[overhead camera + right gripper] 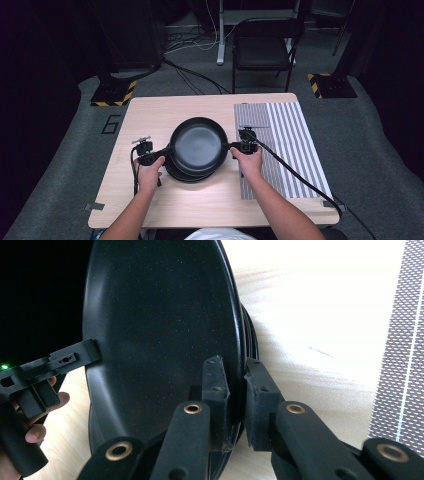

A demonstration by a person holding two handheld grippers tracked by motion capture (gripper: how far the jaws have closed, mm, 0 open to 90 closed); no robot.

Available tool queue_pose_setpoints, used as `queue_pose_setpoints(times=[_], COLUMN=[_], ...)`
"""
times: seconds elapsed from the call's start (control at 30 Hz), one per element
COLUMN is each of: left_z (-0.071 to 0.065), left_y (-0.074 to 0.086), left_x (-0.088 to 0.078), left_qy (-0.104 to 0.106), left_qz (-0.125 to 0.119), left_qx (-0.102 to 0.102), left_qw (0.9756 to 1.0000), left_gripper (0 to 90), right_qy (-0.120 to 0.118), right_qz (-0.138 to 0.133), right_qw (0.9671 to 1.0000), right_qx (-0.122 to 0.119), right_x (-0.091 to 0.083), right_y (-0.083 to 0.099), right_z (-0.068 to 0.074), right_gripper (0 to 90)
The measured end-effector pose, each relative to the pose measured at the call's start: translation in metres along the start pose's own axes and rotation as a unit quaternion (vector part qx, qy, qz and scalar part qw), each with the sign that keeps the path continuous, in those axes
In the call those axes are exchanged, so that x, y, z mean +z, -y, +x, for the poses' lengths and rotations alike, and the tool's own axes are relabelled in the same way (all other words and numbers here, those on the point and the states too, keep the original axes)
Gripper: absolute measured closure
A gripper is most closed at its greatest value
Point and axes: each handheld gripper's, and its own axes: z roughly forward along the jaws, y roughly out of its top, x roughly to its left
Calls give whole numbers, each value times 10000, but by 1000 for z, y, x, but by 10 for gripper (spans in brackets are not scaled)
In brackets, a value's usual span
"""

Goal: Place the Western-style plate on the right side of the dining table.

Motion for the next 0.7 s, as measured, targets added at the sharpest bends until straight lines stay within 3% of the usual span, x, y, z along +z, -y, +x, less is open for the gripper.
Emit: queue_pose_setpoints(times=[0.7], left_z=[-8], left_y=[-6], left_x=[-6], left_qy=[-58], left_qz=[-100], left_qx=[97], left_qw=[9999], left_gripper=[811], right_qy=[-156], right_qz=[-67], right_qw=[9999], right_qx=[-4], right_x=[-6], right_y=[-2], right_z=[3], right_gripper=[827])
